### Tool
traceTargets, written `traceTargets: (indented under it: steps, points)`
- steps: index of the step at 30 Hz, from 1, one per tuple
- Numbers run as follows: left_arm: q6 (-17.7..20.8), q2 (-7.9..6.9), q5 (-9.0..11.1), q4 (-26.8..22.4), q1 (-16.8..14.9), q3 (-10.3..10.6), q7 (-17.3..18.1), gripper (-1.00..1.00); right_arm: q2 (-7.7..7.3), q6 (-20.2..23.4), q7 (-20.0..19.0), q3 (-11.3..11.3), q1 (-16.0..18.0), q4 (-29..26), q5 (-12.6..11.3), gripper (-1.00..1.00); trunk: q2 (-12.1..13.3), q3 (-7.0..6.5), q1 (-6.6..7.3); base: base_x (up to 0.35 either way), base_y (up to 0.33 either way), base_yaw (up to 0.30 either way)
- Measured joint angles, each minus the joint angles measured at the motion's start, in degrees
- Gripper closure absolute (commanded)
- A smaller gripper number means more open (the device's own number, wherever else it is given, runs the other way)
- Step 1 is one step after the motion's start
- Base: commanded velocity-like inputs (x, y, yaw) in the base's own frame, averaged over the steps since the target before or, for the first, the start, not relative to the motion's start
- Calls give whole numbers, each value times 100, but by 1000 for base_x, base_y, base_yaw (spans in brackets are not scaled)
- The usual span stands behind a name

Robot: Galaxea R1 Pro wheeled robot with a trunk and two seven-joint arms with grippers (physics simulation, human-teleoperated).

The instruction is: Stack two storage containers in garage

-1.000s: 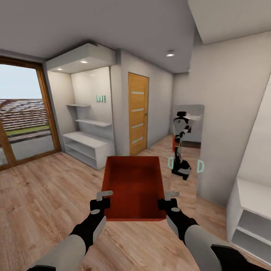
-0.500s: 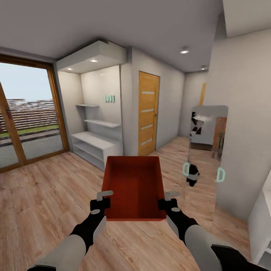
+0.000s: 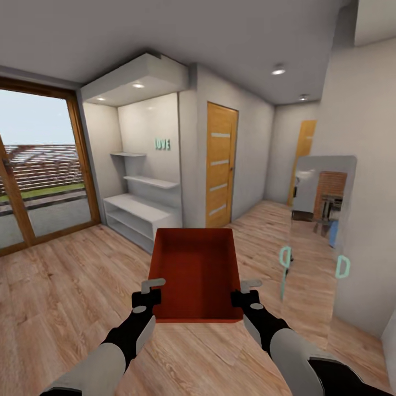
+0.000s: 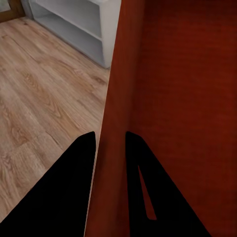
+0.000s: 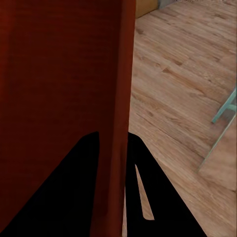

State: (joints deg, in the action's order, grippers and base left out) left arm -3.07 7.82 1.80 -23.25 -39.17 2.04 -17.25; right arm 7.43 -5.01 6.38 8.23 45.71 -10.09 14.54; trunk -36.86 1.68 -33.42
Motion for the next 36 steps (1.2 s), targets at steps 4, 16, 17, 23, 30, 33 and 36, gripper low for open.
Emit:
traceTargets:
  steps: [4,16,17,23,30,33,36]
  points:
    - [-6,-4,1,0,0,3,3,100,5,-7,13,-5,0,1,-1,100,0,0,0,322,47,0]
    - [-6,-9,1,0,-1,0,13,100,9,-8,19,-3,0,1,1,100,0,0,0,322,2,0]
    - [-7,-9,1,0,-1,0,13,100,9,-8,19,-4,0,1,1,100,0,0,0,322,0,-8]
    - [-3,-9,1,2,-3,-1,16,100,9,-4,20,-4,-1,-1,-1,100,0,0,0,322,69,-208]
    - [13,-6,-18,-5,-2,-14,17,100,9,-4,19,4,-4,11,-17,100,0,0,0,307,203,-276]
    - [70,-6,-76,-23,-5,-37,39,100,9,-4,19,19,-6,26,-40,100,0,0,0,303,215,-277]
    - [93,-5,-97,-32,-6,-43,43,100,9,-10,18,26,-6,36,-47,100,0,0,0,302,216,-277]
